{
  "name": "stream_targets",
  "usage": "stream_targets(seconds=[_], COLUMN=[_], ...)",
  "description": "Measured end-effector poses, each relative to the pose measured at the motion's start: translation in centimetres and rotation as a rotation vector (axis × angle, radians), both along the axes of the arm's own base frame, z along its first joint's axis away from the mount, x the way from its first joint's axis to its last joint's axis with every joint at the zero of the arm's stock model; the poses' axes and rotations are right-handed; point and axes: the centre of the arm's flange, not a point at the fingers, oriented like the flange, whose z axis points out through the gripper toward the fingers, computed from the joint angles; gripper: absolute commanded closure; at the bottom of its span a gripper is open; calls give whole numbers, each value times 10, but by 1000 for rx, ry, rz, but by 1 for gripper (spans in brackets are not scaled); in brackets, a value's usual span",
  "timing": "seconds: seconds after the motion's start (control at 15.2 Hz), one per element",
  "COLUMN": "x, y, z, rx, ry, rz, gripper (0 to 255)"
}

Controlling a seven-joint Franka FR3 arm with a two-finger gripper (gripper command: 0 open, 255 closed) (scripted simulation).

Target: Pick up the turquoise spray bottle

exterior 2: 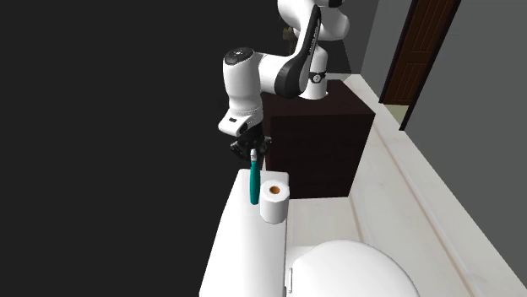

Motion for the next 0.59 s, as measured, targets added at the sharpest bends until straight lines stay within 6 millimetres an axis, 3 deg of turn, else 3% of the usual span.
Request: stream_targets(seconds=[0.59], x=[0], y=[0], z=[6], rx=[0], ry=[0], rz=[0], gripper=[255])
